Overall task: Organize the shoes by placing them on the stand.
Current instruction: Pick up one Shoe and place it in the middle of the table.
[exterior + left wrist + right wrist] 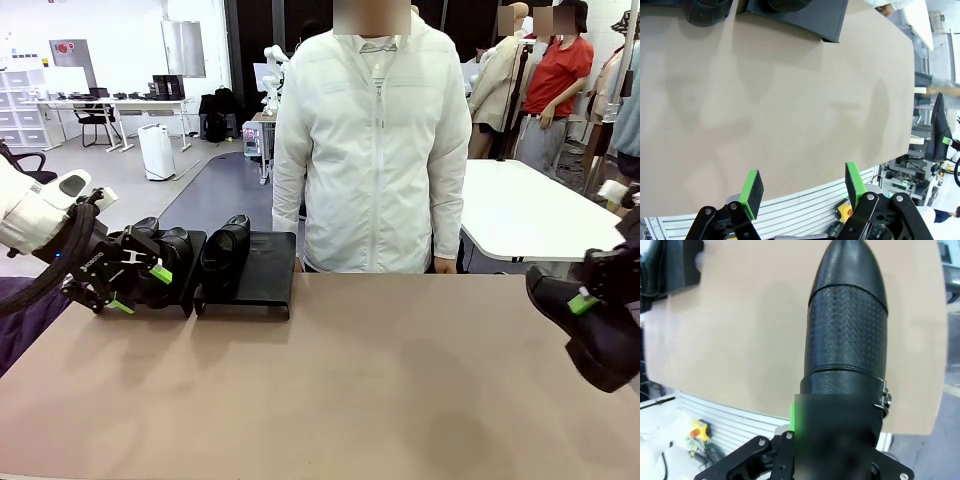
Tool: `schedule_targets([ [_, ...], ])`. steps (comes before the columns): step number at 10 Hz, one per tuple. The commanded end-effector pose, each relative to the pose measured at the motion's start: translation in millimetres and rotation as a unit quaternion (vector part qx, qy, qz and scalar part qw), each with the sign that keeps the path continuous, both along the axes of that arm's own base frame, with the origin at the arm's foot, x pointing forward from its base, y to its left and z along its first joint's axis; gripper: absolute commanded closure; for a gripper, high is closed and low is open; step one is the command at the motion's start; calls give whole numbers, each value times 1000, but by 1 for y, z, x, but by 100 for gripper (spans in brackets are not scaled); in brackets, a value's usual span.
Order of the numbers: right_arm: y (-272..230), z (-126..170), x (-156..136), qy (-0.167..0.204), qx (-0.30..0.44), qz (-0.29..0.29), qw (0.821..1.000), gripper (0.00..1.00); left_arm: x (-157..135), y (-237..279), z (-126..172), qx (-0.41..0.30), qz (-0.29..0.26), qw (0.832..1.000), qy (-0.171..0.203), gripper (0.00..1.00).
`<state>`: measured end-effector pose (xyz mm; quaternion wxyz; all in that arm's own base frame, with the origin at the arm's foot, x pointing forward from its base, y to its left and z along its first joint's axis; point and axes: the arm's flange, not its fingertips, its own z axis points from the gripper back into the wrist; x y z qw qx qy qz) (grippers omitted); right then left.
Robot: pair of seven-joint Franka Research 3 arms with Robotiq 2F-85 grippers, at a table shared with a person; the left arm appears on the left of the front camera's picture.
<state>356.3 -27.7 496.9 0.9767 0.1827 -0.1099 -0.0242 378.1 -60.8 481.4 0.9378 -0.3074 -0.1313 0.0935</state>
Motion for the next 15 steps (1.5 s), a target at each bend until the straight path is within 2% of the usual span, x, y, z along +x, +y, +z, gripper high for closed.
schedule_targets([
  [1, 100, -6, 15, 15, -33, 14, 999, 100, -1, 2, 2, 2, 1, 1000, 4, 15],
  [3, 190, -25, 27, 74, -33, 21, 996, 100, -1, 2, 2, 2, 1, 1000, 4, 15],
  [4, 230, -41, 37, 74, -49, -14, 996, 100, -1, 2, 2, 2, 1, 1000, 4, 15],
  [5, 266, -58, 46, 78, -62, -22, 995, 100, -1, 2, 2, 2, 1, 1000, 4, 15],
  [6, 295, -71, 56, 62, -86, -48, 993, 100, -1, 2, 2, 2, 1, 1000, 4, 15],
  [8, 327, -87, 72, 60, -102, -43, 992, 100, -1, 2, 2, 2, 1, 1000, 4, 15],
  [9, 335, -112, 88, 83, -124, -27, 988, 100, -1, 2, 2, 2, 1, 1000, 4, 15],
  [11, 335, -114, 89, 82, -127, -23, 988, 100, -1, 2, 2, 2, 1, 1000, 4, 15],
  [12, 333, -114, 90, 82, -128, -16, 988, 72, -1, 2, 2, 2, 1, 1000, 4, 15],
  [13, 331, -114, 90, 80, -130, -13, 988, 17, -1, 2, 2, 2, 1, 1000, 4, 15],
  [14, 328, -114, 89, 80, -128, -8, 989, 0, -1, 2, 2, 2, 1, 1000, 4, 15],
  [15, 326, -112, 87, 83, -126, -7, 989, 0, -1, 2, 2, 2, 1, 1000, 4, 15],
])
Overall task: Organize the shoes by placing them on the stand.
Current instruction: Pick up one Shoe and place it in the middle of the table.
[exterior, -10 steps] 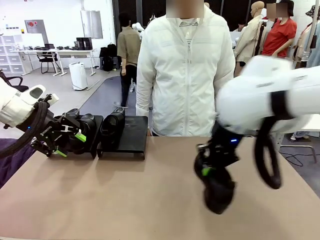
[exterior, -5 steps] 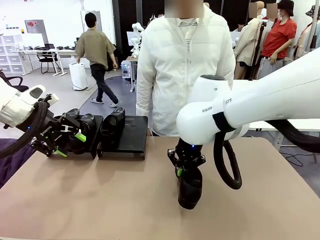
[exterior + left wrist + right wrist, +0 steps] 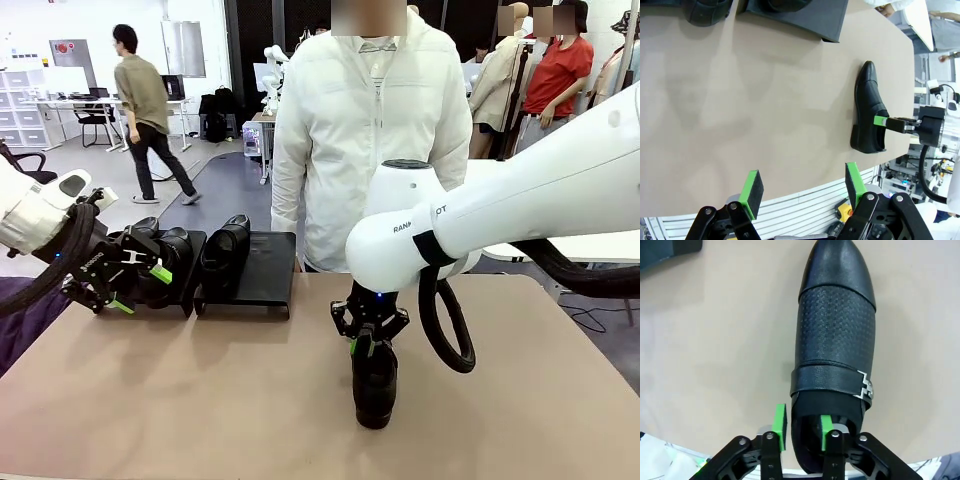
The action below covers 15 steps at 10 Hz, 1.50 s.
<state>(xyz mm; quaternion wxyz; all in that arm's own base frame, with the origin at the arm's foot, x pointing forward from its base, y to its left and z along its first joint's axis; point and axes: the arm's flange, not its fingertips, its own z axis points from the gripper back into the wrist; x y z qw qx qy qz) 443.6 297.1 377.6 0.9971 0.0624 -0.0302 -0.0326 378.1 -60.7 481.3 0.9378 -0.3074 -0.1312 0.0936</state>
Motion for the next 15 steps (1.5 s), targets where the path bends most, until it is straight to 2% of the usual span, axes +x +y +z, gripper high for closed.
schedule_targets([
  [1, -6, 20, -7, -4, 3, 12, 1000, 0, -1, 2, 2, 2, 0, 1000, 4, 15],
  [3, -40, 66, -29, -4, 37, 51, 998, 0, -1, 2, 2, 2, 0, 1000, 4, 15],
  [4, -72, 91, -40, 8, 36, 69, 997, 0, -1, 2, 2, 2, 0, 1000, 4, 15],
  [5, -111, 110, -51, 49, 49, 99, 993, 0, -1, 2, 2, 2, 0, 1000, 4, 15],
  [7, -212, 135, -70, 82, 106, 80, 988, 0, -1, 2, 2, 2, 0, 1000, 4, 15],
  [9, -307, 144, -103, 57, 204, 85, 974, 0, -1, 2, 2, 2, 0, 1000, 4, 15],
  [10, -357, 139, -117, 30, 278, 58, 958, 0, -1, 2, 2, 2, 0, 1000, 4, 15],
  [12, -406, 119, -129, 8, 370, -12, 929, 0, -1, 2, 2, 2, 0, 1000, 4, 15],
  [13, -406, 112, -126, -64, 345, -66, 934, 0, -1, 2, 2, 2, 0, 1000, 4, 15],
  [14, -409, 131, -139, 20, 317, 9, 948, 0, -1, 2, 2, 2, 0, 1000, 4, 15],
  [15, -409, 131, -139, 20, 317, 9, 948, 0, -1, 2, 2, 2, 0, 1000, 4, 15],
])
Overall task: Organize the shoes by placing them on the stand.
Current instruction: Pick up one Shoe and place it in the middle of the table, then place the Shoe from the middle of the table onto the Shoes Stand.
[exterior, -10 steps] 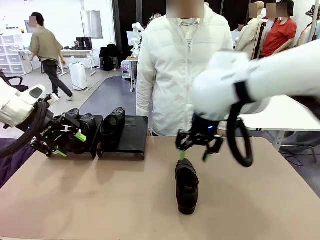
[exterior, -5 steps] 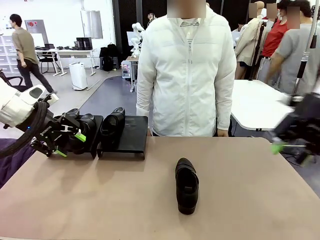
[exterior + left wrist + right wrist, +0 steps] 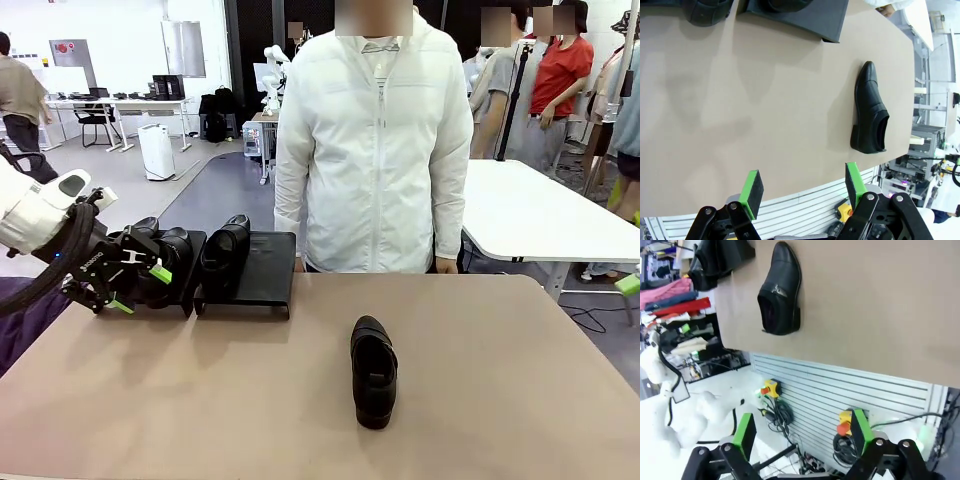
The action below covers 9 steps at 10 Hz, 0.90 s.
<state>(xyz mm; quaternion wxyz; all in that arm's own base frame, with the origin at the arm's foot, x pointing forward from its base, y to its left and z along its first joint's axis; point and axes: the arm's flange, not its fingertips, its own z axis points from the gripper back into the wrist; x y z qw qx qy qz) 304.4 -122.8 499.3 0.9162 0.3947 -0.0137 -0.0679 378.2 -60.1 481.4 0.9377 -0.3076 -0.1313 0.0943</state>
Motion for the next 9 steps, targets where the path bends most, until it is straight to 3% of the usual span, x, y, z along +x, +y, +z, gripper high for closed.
schedule_targets([
  [1, 10, 9, 0, 2, -21, 39, 999, 0, -2, 2, 2, 3, 0, 1000, 3, 15],
  [9, 10, 9, 0, 2, -21, 39, 999, 0, -2, 2, 2, 3, 0, 1000, 3, 15],
])
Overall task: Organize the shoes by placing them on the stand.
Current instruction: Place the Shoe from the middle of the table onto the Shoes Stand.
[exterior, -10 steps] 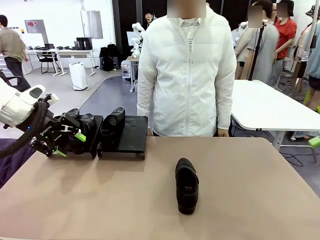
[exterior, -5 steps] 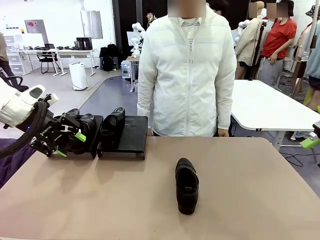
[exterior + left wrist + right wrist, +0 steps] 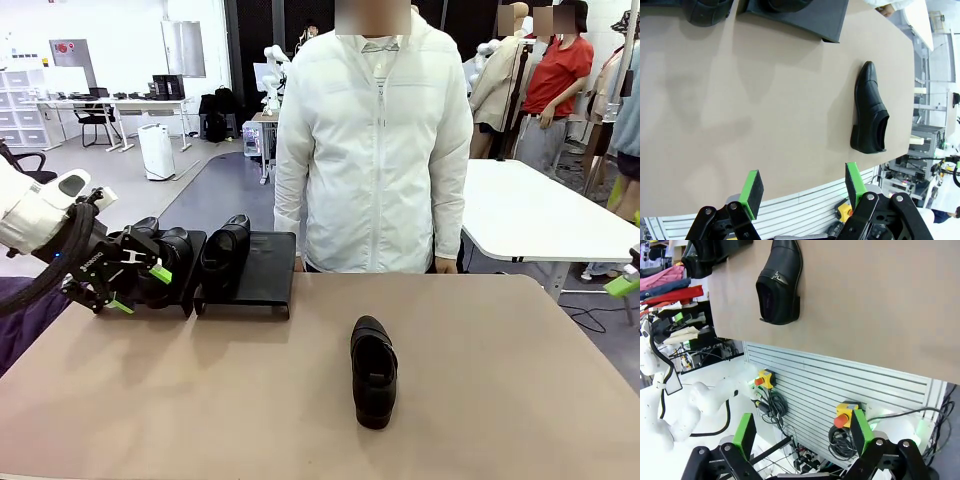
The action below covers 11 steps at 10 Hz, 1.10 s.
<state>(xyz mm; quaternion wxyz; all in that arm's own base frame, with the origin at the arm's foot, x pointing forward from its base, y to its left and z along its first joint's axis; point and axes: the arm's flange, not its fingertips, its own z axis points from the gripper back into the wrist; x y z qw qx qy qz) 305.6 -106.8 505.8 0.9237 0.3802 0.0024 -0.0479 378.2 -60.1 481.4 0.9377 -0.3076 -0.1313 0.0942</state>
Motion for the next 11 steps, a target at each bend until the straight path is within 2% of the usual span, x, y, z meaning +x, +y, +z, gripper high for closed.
schedule_targets([
  [1, -6, 3, -1, -5, -6, 14, 1000, 0, 0, 0, 0, 0, 0, 1000, 0, 15],
  [2, -6, 3, -1, -5, -6, 14, 1000, 0, 7, -45, 11, 85, 13, 995, 41, 15],
  [4, -6, 3, -1, -5, -6, 14, 1000, 0, 33, -192, 6, 189, -32, 975, 112, 15],
  [5, -6, 3, -1, -5, -6, 14, 1000, 0, 42, -259, -4, 213, -68, 965, 138, 15],
  [6, -6, 3, -1, -5, -6, 14, 1000, 0, 50, -314, -16, 236, -30, 964, 119, 15],
  [8, -6, 3, -1, -5, -6, 14, 1000, 0, 37, -378, -38, 272, -35, 957, 97, 15],
  [9, -6, 3, -1, -5, -6, 14, 1000, 0, 35, -394, -46, 282, -31, 955, 86, 15],
  [10, -6, 3, -1, -5, -6, 14, 1000, 0, 35, -389, -45, 293, -16, 953, 77, 15],
  [11, -6, 3, -1, -5, -6, 14, 1000, 0, 23, -379, -53, 258, -38, 961, 90, 15],
])
